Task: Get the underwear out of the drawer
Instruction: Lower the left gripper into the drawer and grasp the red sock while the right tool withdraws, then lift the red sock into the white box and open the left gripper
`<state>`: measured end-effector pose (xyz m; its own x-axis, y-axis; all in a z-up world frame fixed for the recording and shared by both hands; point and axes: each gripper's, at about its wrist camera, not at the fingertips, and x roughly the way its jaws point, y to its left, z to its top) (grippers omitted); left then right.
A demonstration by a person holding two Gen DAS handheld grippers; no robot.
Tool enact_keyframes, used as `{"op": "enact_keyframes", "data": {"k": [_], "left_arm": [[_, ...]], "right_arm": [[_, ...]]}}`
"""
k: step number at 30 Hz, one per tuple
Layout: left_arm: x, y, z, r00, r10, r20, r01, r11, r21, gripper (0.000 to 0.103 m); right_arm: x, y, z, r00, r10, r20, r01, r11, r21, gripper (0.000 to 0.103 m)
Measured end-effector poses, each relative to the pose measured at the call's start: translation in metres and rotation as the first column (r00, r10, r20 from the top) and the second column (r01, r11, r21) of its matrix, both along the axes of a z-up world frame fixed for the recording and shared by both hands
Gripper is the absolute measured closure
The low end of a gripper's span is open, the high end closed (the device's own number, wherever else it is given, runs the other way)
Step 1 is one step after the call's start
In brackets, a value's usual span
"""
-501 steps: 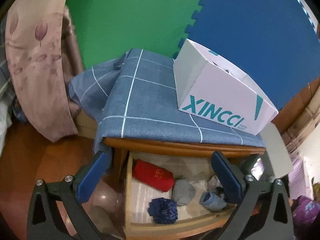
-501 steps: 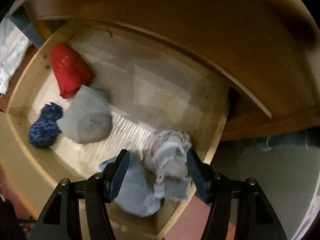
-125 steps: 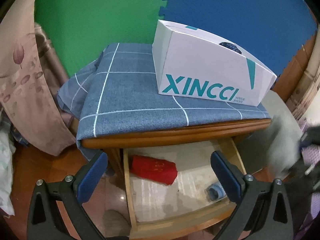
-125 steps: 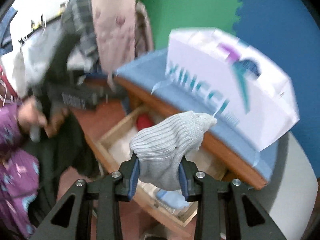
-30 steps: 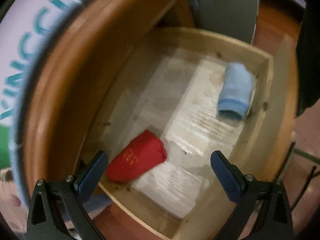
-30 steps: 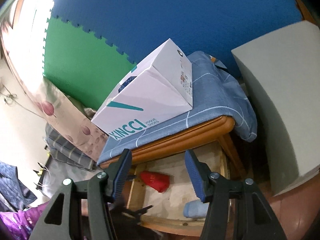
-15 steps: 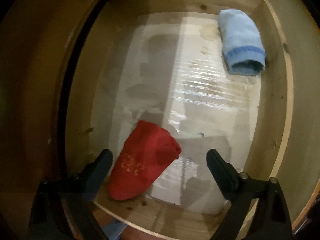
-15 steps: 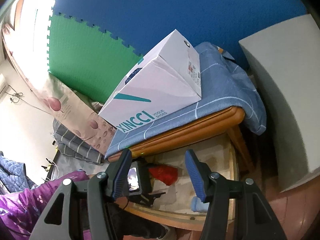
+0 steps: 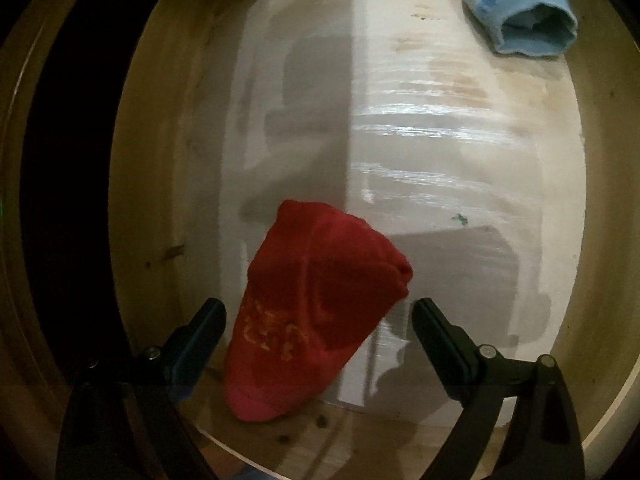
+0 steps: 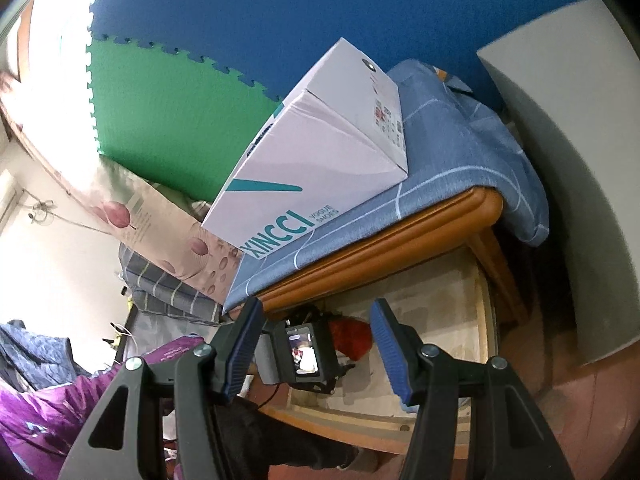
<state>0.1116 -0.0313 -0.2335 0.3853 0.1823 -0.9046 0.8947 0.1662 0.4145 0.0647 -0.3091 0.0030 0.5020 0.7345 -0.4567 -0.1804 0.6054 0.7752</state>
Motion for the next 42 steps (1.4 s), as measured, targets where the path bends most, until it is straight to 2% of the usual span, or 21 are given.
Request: {"op": "enact_keyframes", "data": {"k": [3,4,6,8,13,16,18,21,25,26,37,39,42], "left_arm": [[0.017,0.007,-0.001,0.992,0.095,-0.08,-0.098,0.994,-0.038,0.016],[0.018,0.009,0.001,0.988,0.114,-0.1,-0.121,0.991,-0.058,0.025],[0.015,0.007,0.005,0.987,0.121,-0.108,-0.13,0.988,-0.087,0.05],[0.013,0.004,0.006,0.984,0.141,-0.109,-0.15,0.985,-0.081,0.06],[0.009,0.001,0.025,0.961,0.223,-0.165,-0.248,0.957,-0.152,0.064],[0.003,-0.003,0.043,0.961,0.225,-0.162,-0.256,0.944,-0.209,0.064],[-0.003,-0.006,0.048,0.944,0.257,-0.206,-0.298,0.932,-0.205,0.064],[-0.023,-0.012,0.059,0.968,0.192,-0.162,-0.227,0.946,-0.232,0.064],[-0.039,-0.018,0.076,0.97,0.189,-0.15,-0.224,0.939,-0.263,0.064],[-0.031,-0.014,0.083,0.971,0.19,-0.147,-0.225,0.936,-0.269,0.064],[-0.067,-0.023,0.129,0.971,0.23,-0.065,-0.238,0.902,-0.361,0.064],[-0.066,-0.019,0.131,0.969,0.243,-0.05,-0.243,0.891,-0.383,0.064],[-0.073,-0.019,0.151,0.962,0.27,-0.032,-0.257,0.864,-0.432,0.064]], "right_arm": [[0.003,-0.003,-0.006,0.999,-0.01,-0.034,0.011,0.999,0.034,0.046],[0.004,-0.004,-0.008,0.999,-0.013,-0.043,0.015,0.999,0.043,0.046],[0.005,-0.007,-0.011,0.998,-0.024,-0.06,0.027,0.998,0.05,0.046],[0.007,-0.01,-0.015,0.996,-0.042,-0.08,0.047,0.997,0.055,0.046],[0.008,-0.019,-0.022,0.99,-0.076,-0.118,0.087,0.992,0.092,0.046],[0.008,-0.02,-0.024,0.988,-0.084,-0.129,0.097,0.991,0.094,0.046],[0.008,-0.021,-0.025,0.987,-0.087,-0.135,0.099,0.991,0.088,0.046],[0.008,-0.021,-0.029,0.985,-0.083,-0.154,0.096,0.992,0.082,0.046],[0.008,-0.021,-0.032,0.982,-0.081,-0.17,0.094,0.993,0.069,0.046],[0.008,-0.021,-0.032,0.981,-0.082,-0.173,0.094,0.993,0.064,0.046],[0.008,-0.013,-0.041,0.976,-0.049,-0.213,0.05,0.999,0.0,0.046],[0.009,-0.012,-0.043,0.974,-0.047,-0.222,0.047,0.999,-0.005,0.046],[0.009,-0.012,-0.045,0.972,-0.045,-0.229,0.043,0.999,-0.015,0.046]]}}
